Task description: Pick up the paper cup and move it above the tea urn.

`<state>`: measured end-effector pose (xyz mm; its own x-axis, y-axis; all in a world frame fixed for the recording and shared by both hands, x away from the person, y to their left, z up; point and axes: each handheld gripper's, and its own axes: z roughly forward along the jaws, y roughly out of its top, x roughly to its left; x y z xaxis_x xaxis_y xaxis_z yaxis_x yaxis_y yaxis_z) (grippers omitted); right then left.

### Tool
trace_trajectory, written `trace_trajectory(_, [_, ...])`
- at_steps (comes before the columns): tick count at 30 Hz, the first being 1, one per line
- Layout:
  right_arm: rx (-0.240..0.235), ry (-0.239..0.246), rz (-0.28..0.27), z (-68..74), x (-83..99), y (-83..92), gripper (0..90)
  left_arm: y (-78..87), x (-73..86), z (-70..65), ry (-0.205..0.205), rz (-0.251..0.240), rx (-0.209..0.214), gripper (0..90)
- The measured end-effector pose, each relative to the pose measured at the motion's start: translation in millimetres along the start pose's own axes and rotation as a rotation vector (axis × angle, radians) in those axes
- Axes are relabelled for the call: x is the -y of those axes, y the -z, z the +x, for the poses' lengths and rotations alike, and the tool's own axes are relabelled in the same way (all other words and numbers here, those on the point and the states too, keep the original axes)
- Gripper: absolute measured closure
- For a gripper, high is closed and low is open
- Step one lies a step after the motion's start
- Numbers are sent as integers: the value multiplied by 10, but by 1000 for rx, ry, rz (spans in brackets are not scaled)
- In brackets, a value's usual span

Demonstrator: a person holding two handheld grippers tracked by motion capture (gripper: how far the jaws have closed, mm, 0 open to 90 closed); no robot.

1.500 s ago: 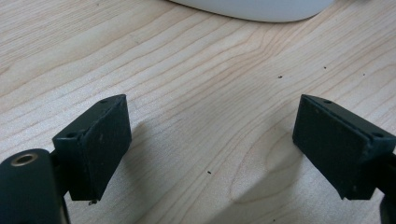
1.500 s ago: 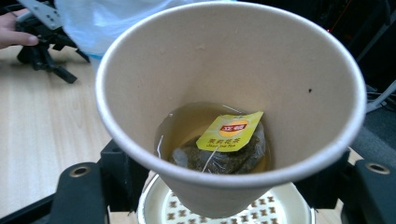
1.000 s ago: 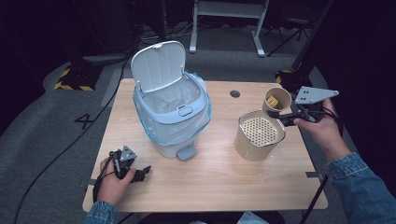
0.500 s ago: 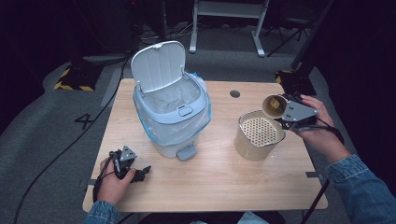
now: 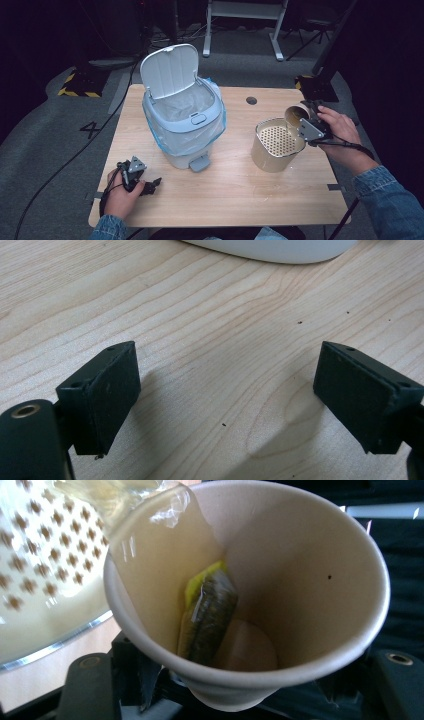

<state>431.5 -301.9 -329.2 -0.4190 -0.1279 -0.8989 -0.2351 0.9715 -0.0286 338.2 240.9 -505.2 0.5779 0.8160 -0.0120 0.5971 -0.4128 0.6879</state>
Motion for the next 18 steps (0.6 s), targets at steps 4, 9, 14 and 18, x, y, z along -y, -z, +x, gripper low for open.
trace_trajectory(4, [39, 108, 50, 46, -13, -14, 316, 0, 0, 0, 0, 0, 0, 117])
trace_trajectory(9, [101, 252, 115, 89, -59, -10, 316, 0, 0, 0, 0, 0, 0, 118])
trace_trajectory(14, [197, 408, 167, 141, -108, 3, 316, 0, 0, 0, 0, 0, 0, 117])
trace_trajectory(18, [251, 512, 193, 174, -148, 12, 316, 0, 0, 0, 0, -1, 0, 118])
